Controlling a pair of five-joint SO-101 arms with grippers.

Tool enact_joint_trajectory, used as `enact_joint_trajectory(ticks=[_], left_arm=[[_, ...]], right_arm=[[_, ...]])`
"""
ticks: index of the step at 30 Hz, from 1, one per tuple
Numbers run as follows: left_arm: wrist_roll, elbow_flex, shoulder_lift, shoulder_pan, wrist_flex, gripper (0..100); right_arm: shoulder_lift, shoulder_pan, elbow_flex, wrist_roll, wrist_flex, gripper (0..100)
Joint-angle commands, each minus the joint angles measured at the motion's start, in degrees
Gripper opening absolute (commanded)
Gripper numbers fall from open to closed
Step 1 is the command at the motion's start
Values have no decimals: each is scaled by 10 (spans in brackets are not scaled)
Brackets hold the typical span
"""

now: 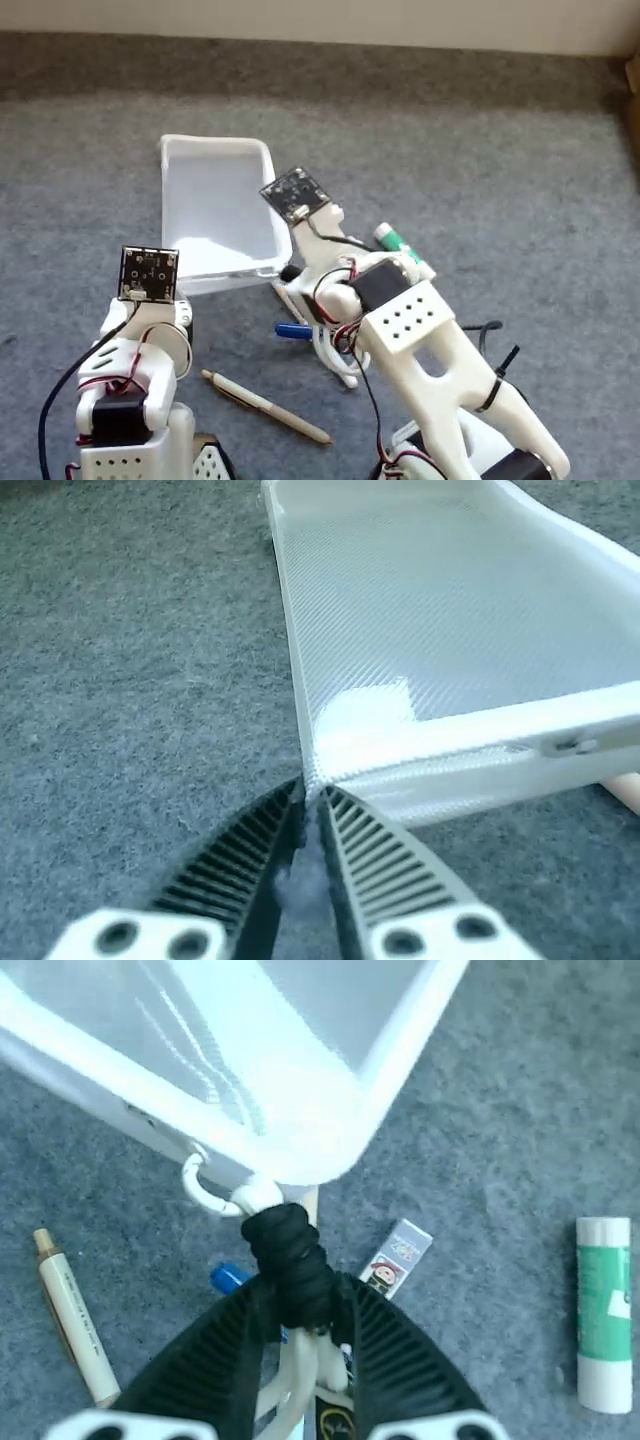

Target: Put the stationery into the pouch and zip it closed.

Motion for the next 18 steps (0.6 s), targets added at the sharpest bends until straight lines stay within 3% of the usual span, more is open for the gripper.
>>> enact_joint_trajectory(ticks=[1, 9, 18], left_arm=[[1, -29, -7, -16, -11, 6], [1, -29, -7, -16, -11, 6], [1, -28, -7, -16, -11, 6]], right_arm=[[-25, 47, -15, -2, 7, 5], [-25, 117, -16, -1, 7, 5], [-57, 124, -15, -2, 8, 5]])
